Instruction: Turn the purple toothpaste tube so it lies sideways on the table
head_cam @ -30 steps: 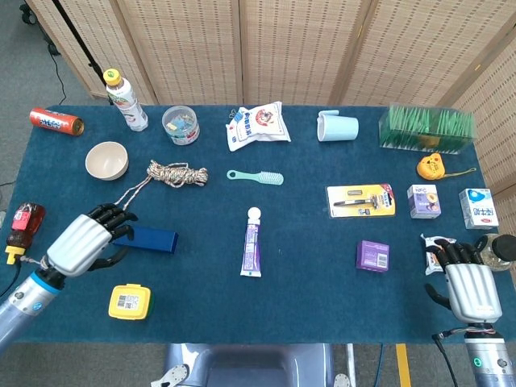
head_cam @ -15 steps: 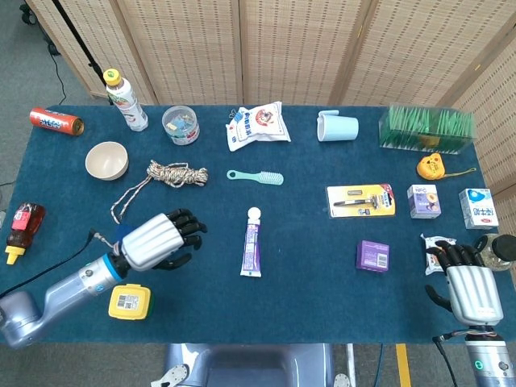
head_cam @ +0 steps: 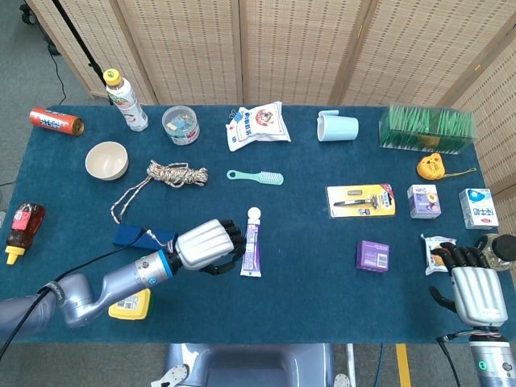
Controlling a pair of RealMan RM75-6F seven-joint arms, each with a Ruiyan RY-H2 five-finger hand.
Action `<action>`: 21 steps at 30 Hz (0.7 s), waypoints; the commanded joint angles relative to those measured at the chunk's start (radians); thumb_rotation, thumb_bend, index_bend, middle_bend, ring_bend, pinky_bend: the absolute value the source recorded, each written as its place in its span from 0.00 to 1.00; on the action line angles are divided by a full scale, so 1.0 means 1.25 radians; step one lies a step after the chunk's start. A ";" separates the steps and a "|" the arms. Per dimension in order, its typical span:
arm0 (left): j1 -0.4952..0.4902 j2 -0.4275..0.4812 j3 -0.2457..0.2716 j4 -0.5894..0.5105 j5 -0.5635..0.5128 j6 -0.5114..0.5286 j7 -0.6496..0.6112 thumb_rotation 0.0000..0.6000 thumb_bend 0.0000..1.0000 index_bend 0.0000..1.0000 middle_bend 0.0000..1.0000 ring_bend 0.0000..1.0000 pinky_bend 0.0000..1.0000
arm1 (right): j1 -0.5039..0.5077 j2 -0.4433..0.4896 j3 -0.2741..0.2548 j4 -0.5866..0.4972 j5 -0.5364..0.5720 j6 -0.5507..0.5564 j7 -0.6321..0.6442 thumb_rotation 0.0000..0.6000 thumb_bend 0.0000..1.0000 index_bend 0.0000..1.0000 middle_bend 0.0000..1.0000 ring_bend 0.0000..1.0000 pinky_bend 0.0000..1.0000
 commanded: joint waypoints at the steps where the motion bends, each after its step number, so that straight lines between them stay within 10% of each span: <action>1: -0.020 -0.025 0.000 0.017 -0.014 -0.017 -0.004 0.86 0.42 0.67 0.46 0.38 0.35 | 0.001 0.001 0.001 0.003 0.002 -0.002 0.004 1.00 0.22 0.28 0.23 0.24 0.19; 21: -0.119 -0.192 0.026 0.160 -0.084 -0.099 -0.042 0.86 0.42 0.67 0.46 0.38 0.35 | -0.007 -0.001 0.000 0.023 0.016 -0.003 0.024 1.00 0.22 0.28 0.23 0.24 0.19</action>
